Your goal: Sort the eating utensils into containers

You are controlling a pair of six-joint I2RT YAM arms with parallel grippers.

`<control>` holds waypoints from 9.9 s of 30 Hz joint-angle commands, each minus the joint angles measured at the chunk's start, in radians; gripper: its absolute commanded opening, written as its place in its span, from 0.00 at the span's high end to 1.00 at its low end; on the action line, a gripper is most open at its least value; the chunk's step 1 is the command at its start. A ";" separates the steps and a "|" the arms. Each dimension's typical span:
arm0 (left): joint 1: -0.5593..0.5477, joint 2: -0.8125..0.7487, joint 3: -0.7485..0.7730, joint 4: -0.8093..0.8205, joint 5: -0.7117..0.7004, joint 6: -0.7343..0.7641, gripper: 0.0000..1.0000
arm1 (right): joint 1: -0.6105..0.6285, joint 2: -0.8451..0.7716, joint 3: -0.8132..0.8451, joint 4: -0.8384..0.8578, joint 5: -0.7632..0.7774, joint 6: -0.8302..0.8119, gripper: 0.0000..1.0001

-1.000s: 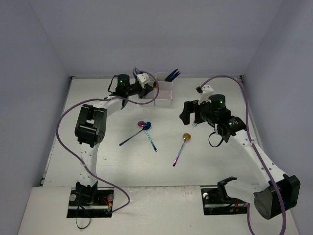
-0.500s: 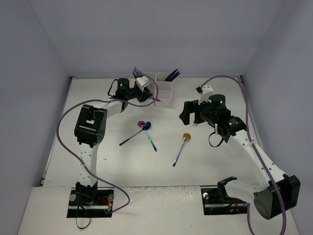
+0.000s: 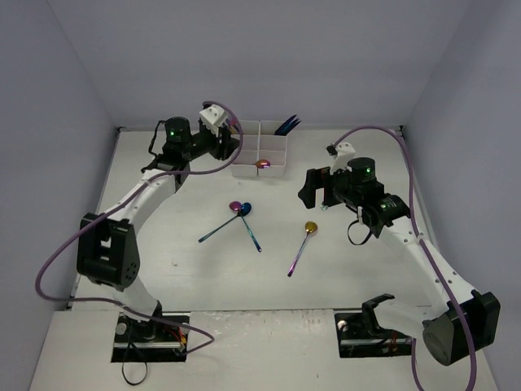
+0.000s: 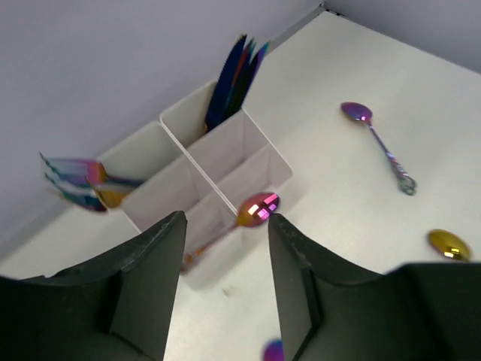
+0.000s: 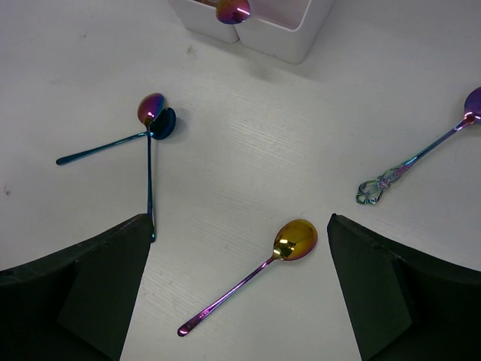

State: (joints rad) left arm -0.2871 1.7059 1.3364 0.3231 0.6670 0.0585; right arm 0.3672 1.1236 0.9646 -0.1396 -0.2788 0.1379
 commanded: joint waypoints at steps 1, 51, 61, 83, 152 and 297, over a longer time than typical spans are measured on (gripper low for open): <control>-0.017 -0.137 -0.058 -0.250 -0.091 -0.145 0.54 | -0.002 -0.020 0.017 0.043 -0.018 0.020 0.00; -0.299 0.156 -0.026 -0.656 -0.741 -0.910 0.78 | -0.001 -0.144 -0.086 0.043 0.009 0.040 0.00; -0.296 0.176 -0.011 -0.670 -0.758 -0.909 0.80 | -0.001 -0.141 -0.090 0.043 0.010 0.039 0.00; -0.293 0.031 0.015 -0.701 -0.804 -0.848 1.00 | -0.001 -0.132 -0.076 0.042 0.009 0.040 0.00; 0.005 0.462 0.335 0.172 0.347 0.330 1.00 | -0.030 -0.064 -0.035 0.011 0.061 -0.011 0.00; -0.054 0.267 0.373 0.107 0.083 0.180 1.00 | -0.068 -0.161 -0.054 -0.035 0.080 0.008 0.00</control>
State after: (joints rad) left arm -0.3485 1.9730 1.6448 0.2417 0.6786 0.2742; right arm 0.3113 0.9607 0.8749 -0.2109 -0.2131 0.1557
